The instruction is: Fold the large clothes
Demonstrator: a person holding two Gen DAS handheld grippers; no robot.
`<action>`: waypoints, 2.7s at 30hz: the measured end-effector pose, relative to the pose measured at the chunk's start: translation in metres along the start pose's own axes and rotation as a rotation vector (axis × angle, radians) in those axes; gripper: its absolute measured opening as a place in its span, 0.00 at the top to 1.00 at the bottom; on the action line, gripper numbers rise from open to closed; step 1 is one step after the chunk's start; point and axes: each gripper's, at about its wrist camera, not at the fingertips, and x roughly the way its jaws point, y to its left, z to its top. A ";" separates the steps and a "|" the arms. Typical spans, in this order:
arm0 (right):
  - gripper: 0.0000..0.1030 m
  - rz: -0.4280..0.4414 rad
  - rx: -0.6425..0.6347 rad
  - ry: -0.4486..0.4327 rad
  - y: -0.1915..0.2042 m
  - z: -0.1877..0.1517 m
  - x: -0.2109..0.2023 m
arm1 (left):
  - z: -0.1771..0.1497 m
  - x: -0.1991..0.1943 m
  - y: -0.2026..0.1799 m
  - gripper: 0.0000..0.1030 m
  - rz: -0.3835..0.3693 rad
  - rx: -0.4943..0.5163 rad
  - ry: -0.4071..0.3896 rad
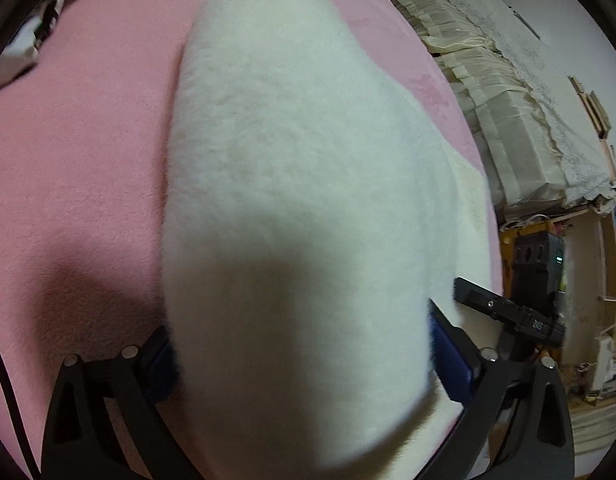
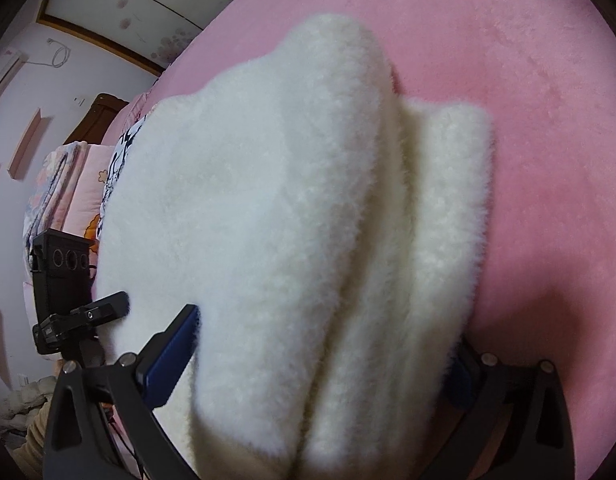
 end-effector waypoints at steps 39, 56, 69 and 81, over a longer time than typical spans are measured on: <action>0.59 0.096 -0.313 -0.169 0.381 0.035 0.053 | 0.094 -0.343 0.155 0.33 0.383 0.107 -0.280; 0.32 0.082 -0.259 -0.135 0.376 0.195 0.244 | 0.254 -0.274 0.342 0.05 0.475 0.047 -0.306; 0.44 -0.178 -0.551 -0.273 0.440 0.162 0.142 | 0.234 -0.362 0.279 0.71 0.543 0.066 -0.479; 0.78 -0.284 -0.435 -0.215 0.415 0.179 0.235 | 0.232 -0.284 0.281 0.89 0.649 0.052 -0.403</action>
